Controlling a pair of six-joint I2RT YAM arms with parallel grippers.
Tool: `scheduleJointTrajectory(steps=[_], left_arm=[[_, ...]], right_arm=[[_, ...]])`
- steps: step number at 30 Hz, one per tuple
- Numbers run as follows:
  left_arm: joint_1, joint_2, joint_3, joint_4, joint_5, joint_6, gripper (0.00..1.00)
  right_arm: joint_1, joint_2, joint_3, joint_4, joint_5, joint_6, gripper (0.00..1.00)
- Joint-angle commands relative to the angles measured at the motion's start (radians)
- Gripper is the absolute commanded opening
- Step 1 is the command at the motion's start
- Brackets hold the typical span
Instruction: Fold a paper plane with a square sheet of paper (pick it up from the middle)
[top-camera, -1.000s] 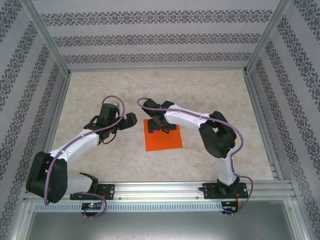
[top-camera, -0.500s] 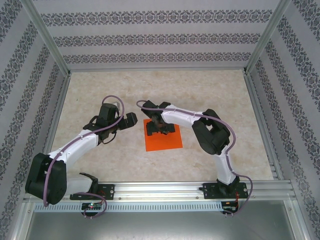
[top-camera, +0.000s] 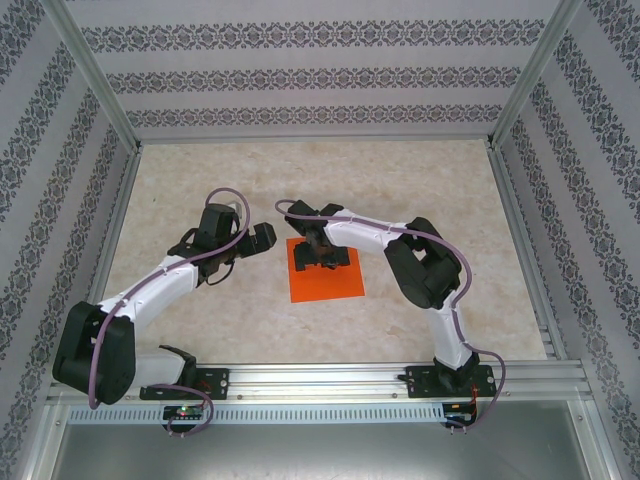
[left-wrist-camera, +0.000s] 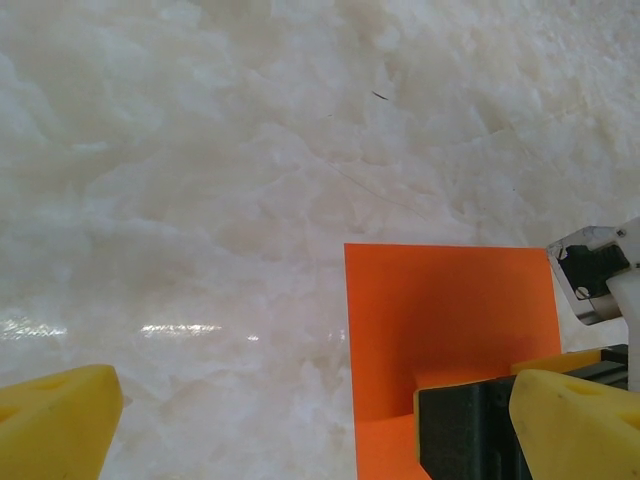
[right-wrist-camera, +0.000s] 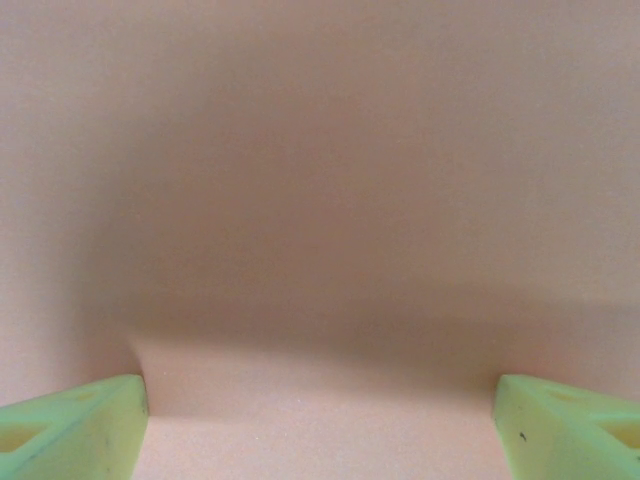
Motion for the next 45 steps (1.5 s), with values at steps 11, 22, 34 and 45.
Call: scheduleJointTrajectory(steps=[11, 22, 34, 45], left_arm=[[-0.008, 0.022, 0.05, -0.032, 0.02, -0.014, 1.0], [-0.008, 0.016, 0.044, -0.036, 0.019, -0.021, 1.0], [-0.009, 0.005, 0.039, -0.028, 0.023, -0.013, 1.0], [-0.009, -0.014, 0.015, -0.03, 0.019, -0.02, 1.0]], right_arm=[[-0.015, 0.037, -0.032, 0.005, -0.026, -0.006, 0.85], [0.002, 0.037, 0.011, -0.038, 0.019, -0.008, 0.83], [-0.001, -0.052, 0.047, -0.034, 0.062, -0.015, 0.95], [0.014, 0.046, 0.011, 0.001, 0.02, -0.007, 0.96]])
